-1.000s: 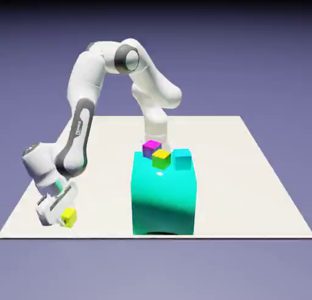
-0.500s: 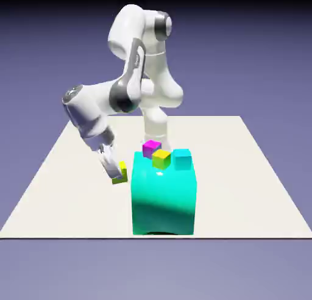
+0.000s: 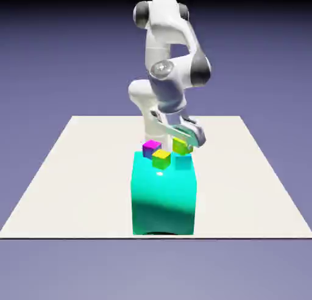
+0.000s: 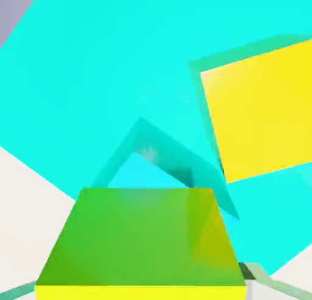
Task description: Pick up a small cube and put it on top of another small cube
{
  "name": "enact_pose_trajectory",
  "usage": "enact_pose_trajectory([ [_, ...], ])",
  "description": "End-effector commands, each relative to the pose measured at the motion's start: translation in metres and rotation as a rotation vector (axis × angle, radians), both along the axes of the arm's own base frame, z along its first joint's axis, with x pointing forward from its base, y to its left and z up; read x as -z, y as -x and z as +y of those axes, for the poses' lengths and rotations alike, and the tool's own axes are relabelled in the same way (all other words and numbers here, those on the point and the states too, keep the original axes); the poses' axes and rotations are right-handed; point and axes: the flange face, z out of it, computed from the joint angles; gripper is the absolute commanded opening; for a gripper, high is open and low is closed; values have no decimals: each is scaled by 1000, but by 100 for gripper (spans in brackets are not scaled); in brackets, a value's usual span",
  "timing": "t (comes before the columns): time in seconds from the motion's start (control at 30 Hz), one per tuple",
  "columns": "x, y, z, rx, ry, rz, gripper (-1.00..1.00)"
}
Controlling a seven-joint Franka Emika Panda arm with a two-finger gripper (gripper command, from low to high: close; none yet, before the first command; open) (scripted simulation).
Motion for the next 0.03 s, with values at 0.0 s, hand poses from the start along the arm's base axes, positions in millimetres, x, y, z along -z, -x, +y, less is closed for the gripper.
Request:
enact_pose_trajectory([
  [0.0, -16, -4, -3, 0, -1, 0, 100],
])
